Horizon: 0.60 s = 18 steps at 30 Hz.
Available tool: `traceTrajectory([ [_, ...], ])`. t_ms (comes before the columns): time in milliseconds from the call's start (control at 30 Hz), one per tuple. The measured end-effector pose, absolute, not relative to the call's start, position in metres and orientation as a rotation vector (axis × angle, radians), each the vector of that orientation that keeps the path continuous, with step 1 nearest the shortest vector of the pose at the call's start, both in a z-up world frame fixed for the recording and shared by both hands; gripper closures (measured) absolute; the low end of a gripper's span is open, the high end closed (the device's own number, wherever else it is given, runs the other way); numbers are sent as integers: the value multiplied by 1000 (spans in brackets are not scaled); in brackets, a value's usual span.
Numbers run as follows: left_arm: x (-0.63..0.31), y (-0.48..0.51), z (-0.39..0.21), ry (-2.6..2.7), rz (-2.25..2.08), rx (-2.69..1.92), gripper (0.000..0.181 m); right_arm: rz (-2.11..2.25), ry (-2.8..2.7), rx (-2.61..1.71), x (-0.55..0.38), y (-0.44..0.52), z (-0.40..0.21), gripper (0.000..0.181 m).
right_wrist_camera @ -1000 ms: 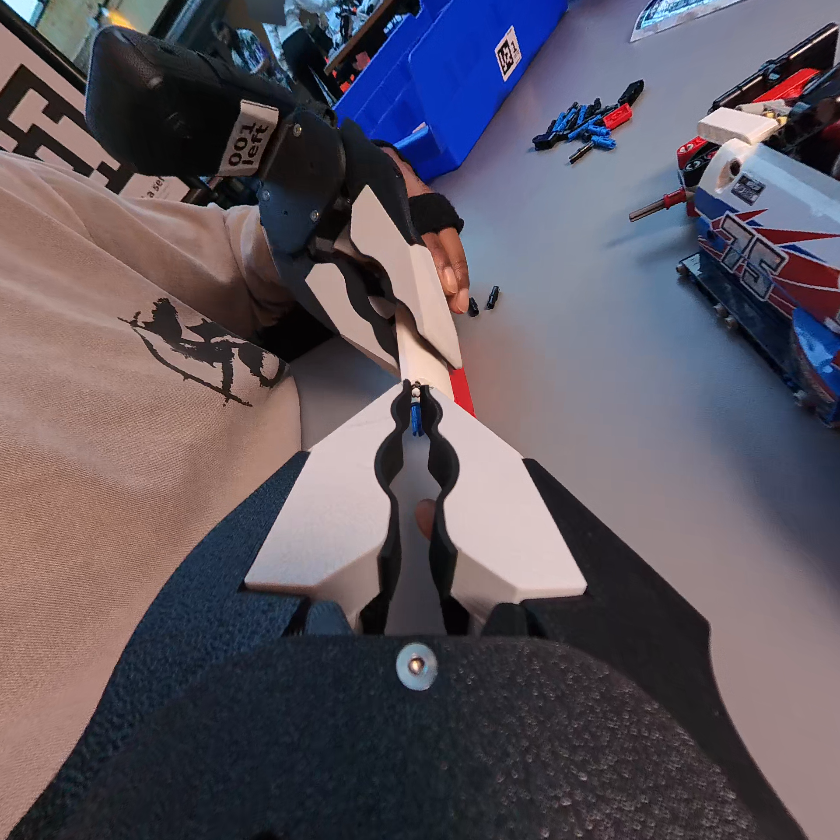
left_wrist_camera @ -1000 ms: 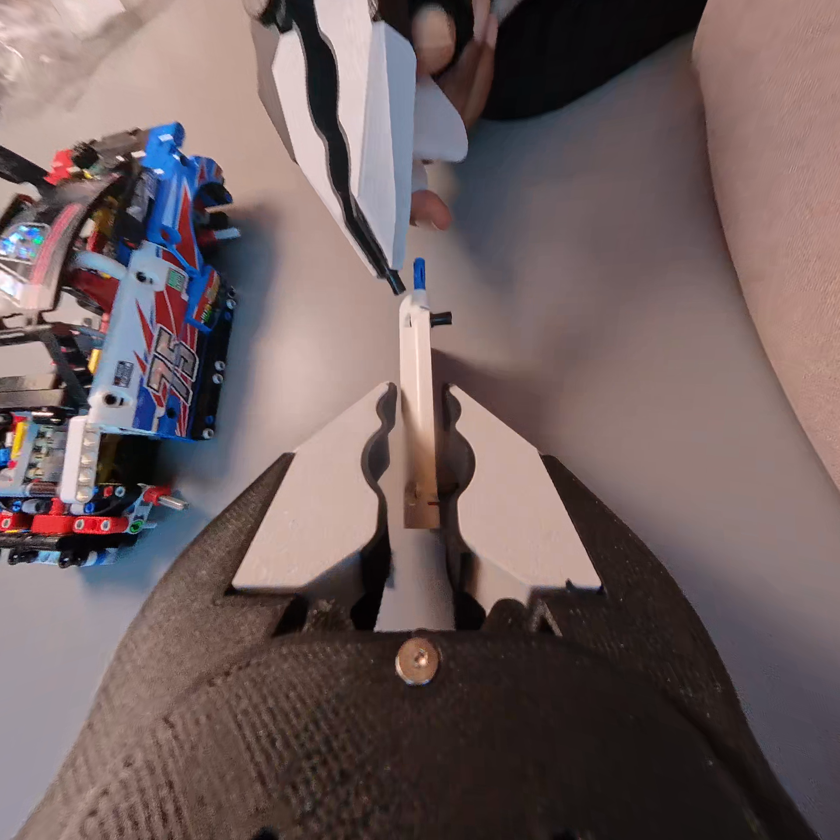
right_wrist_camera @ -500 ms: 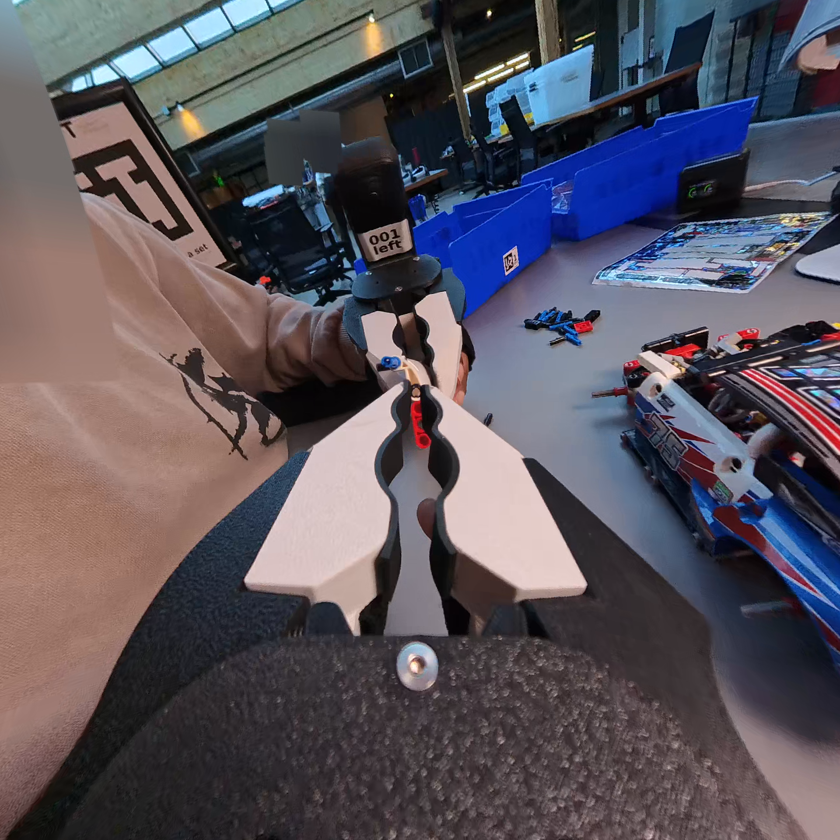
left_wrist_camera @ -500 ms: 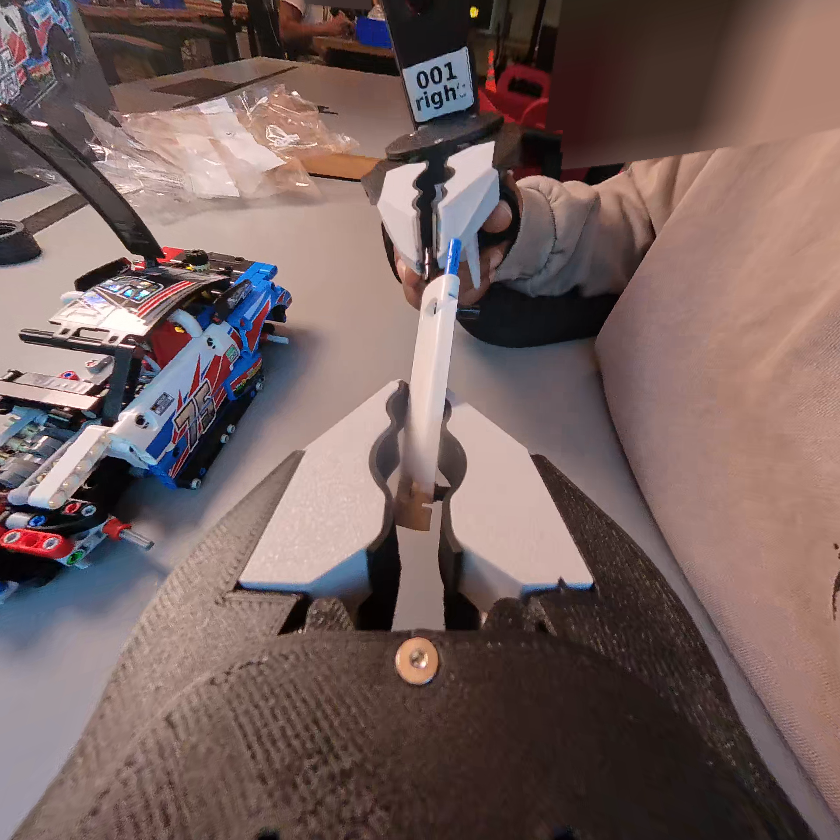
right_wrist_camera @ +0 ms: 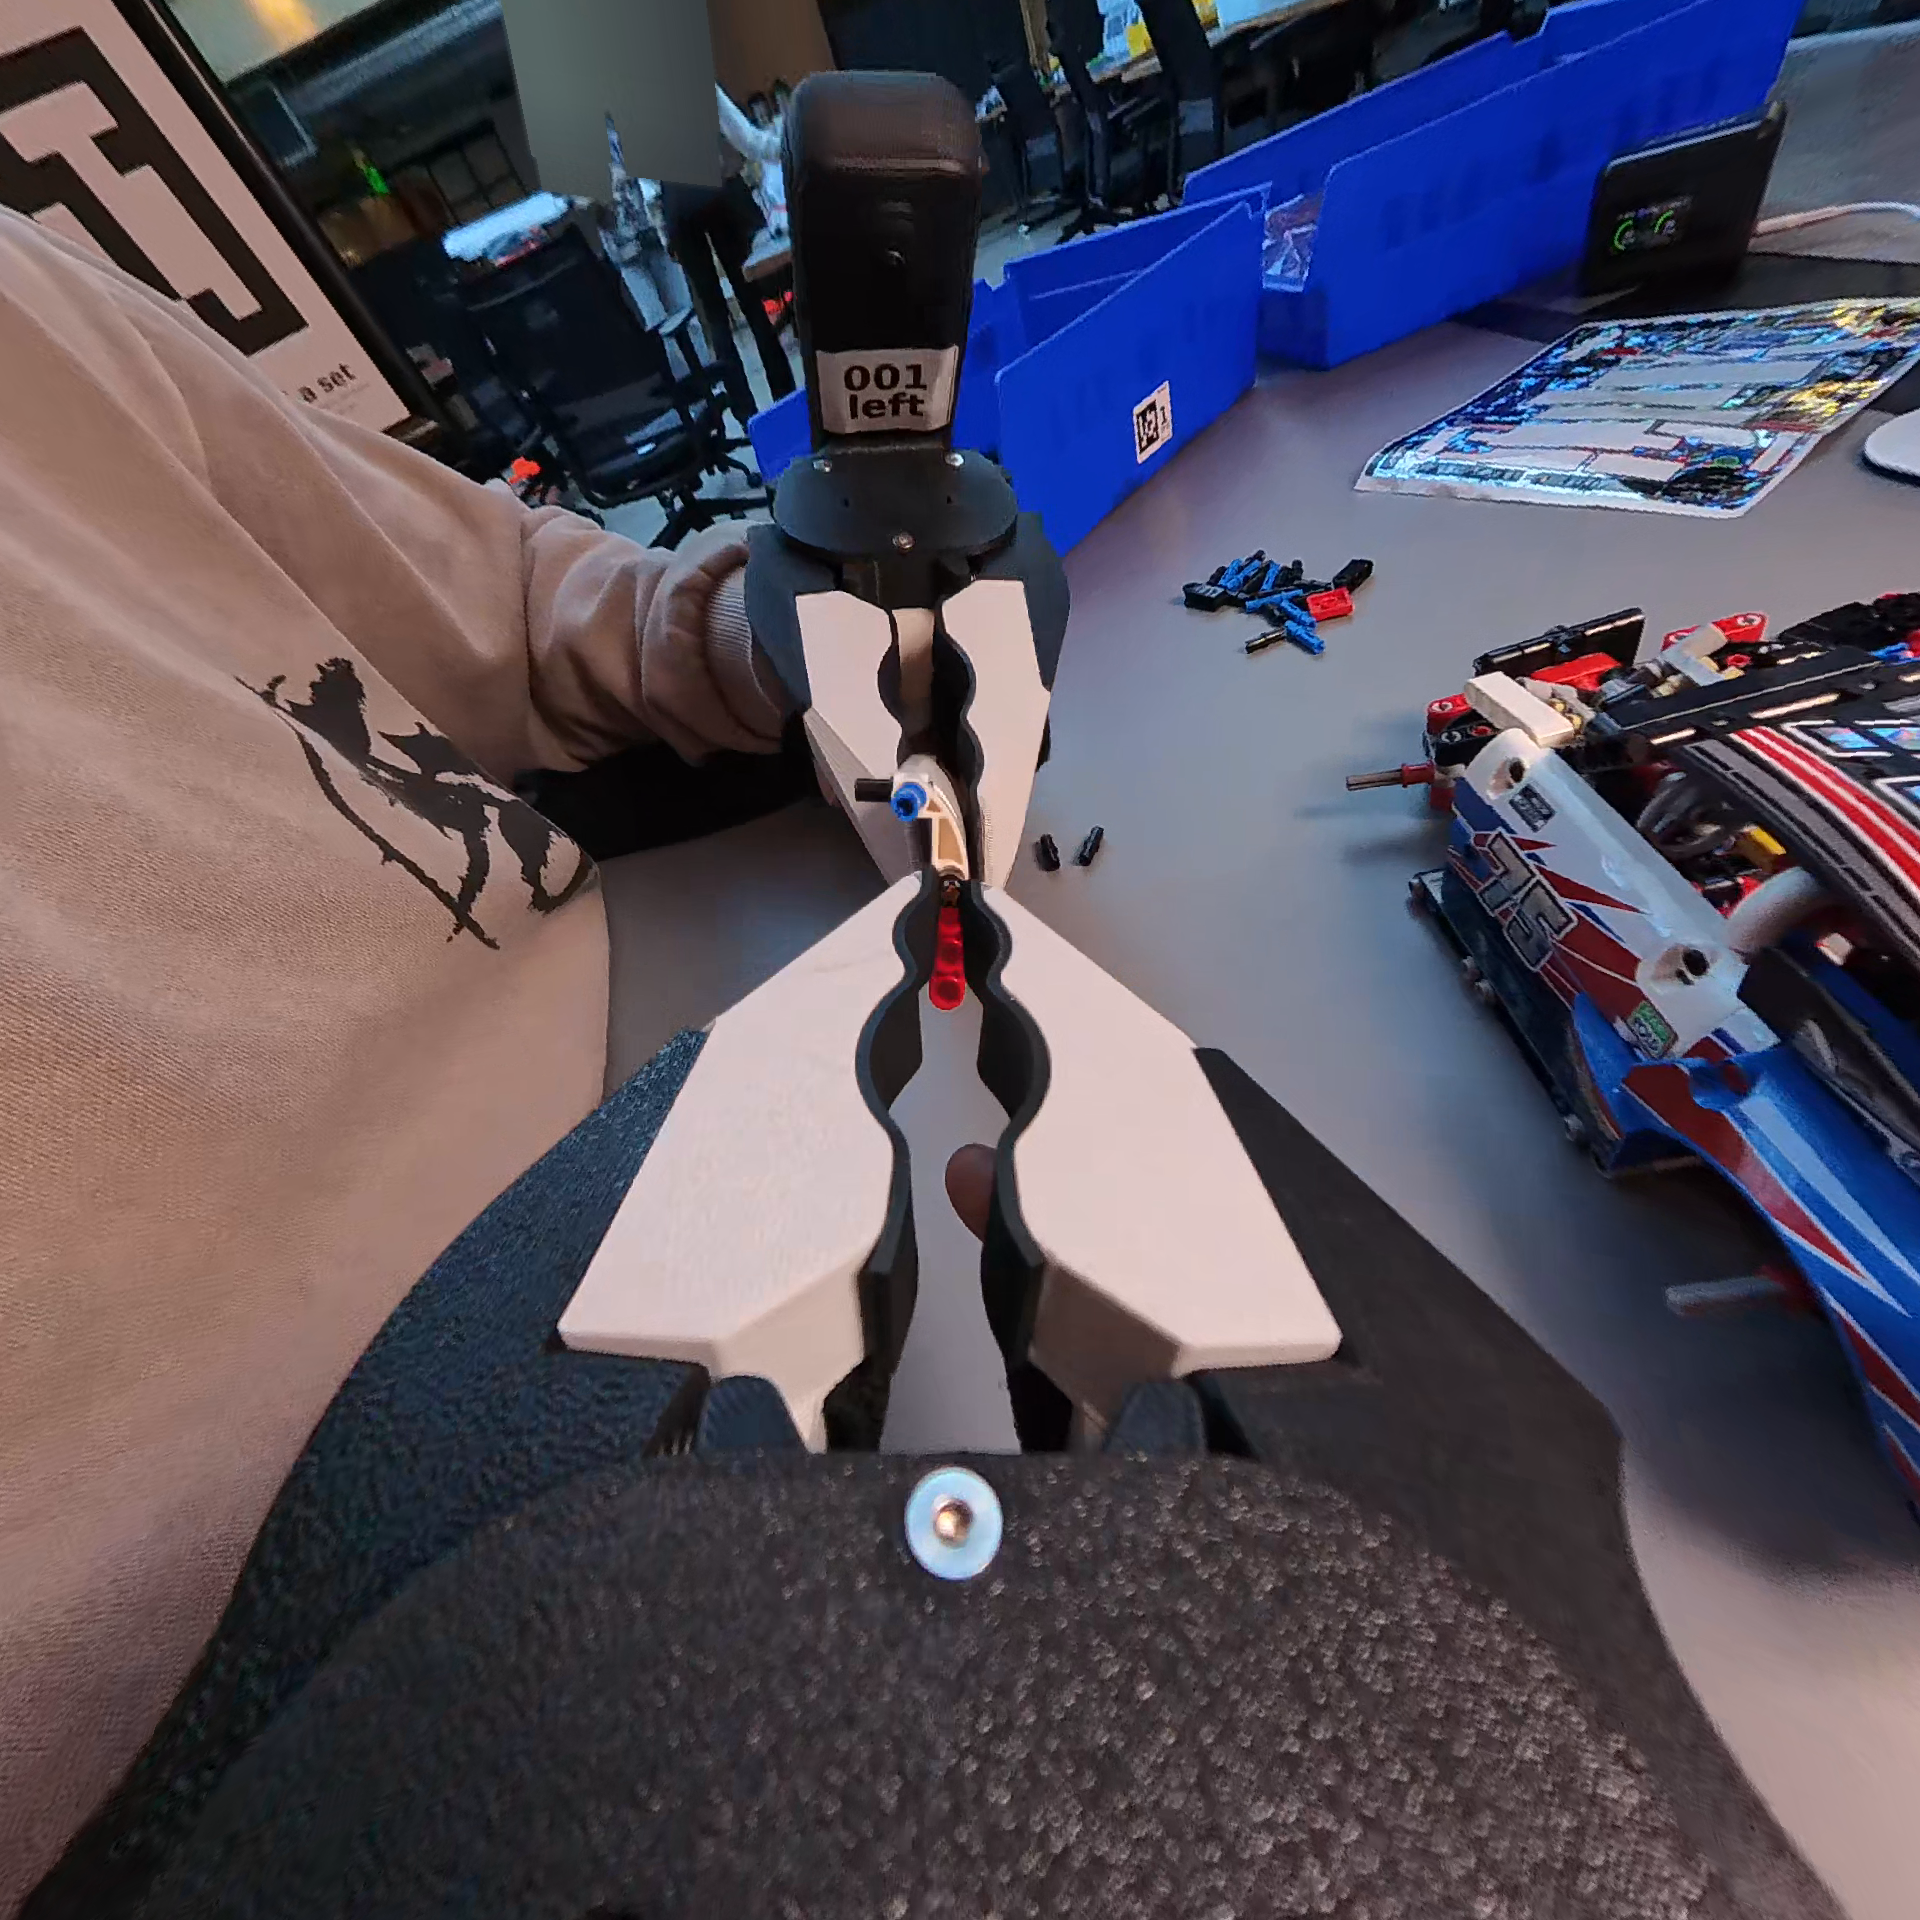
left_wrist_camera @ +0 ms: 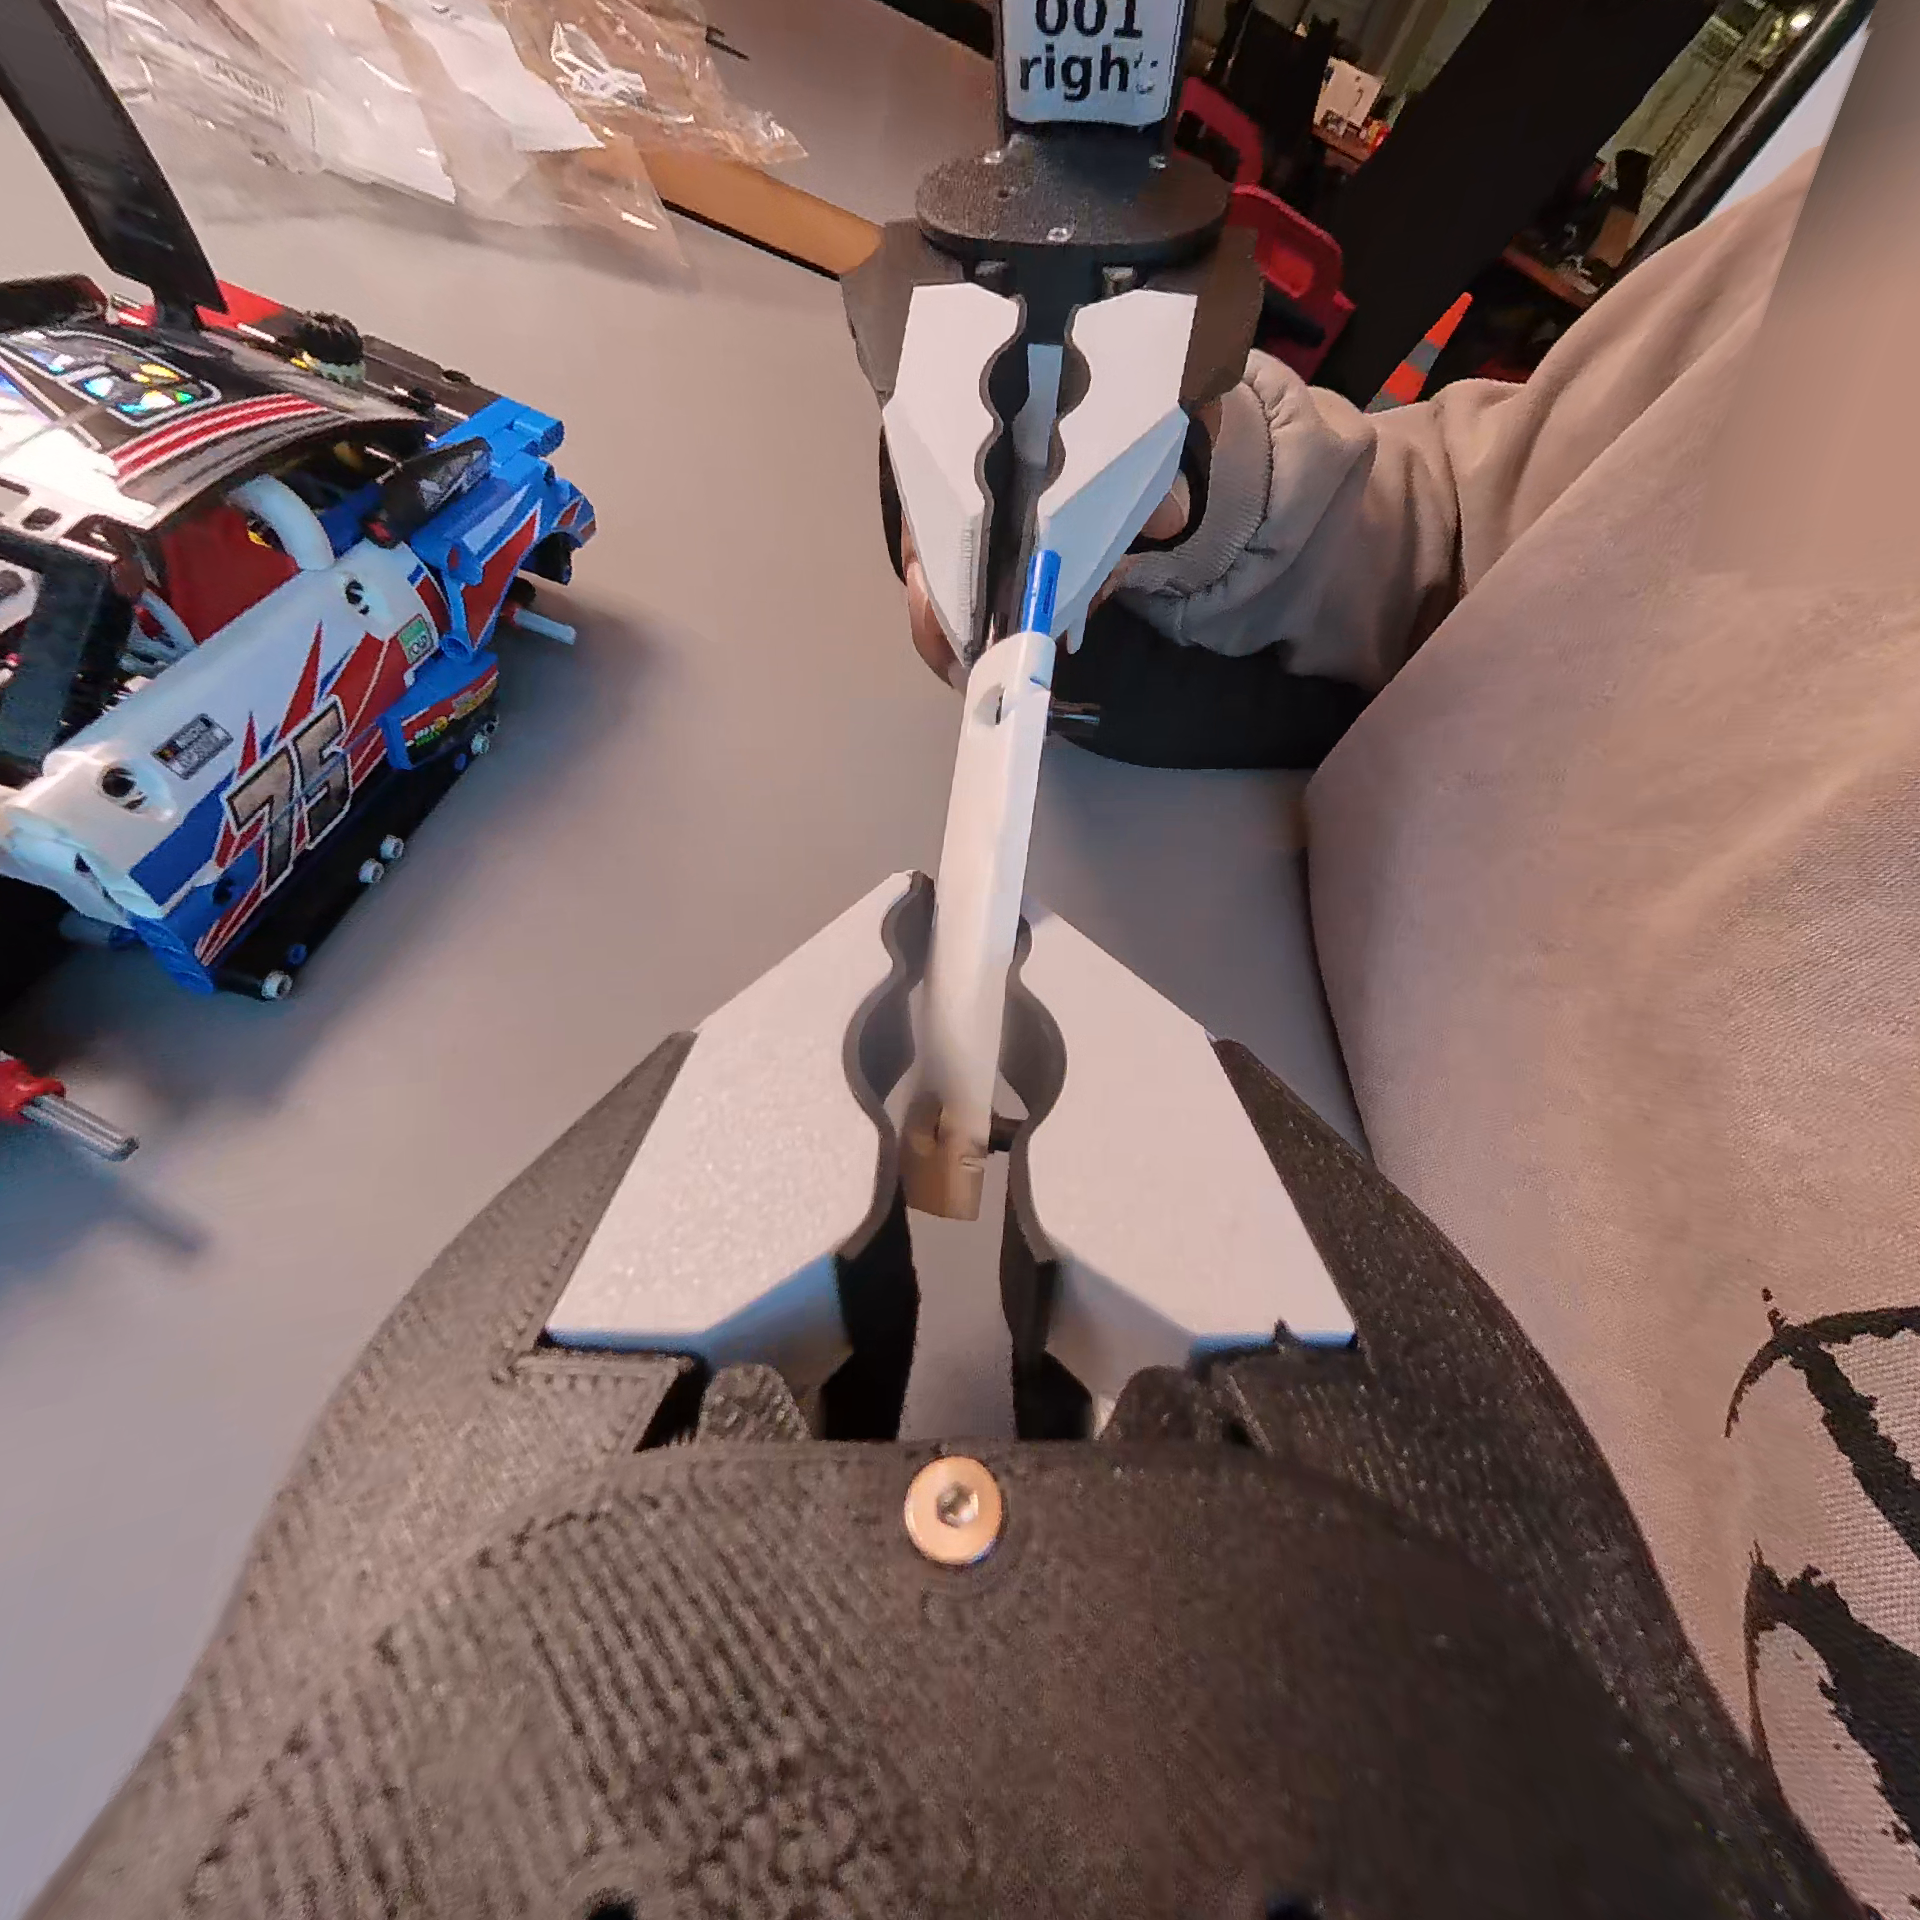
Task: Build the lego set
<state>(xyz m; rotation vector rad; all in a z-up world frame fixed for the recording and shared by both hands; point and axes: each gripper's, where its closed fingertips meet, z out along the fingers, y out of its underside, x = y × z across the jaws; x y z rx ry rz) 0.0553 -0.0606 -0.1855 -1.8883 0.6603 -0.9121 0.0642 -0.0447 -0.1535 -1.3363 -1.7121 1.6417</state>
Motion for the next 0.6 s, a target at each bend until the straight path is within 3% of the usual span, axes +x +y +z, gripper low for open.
traceTrajectory([
  [600, 55, -70, -194, 659, -957, -1965, 174, 1654, -1781, -1375, 60, -56, -169, 180],
])
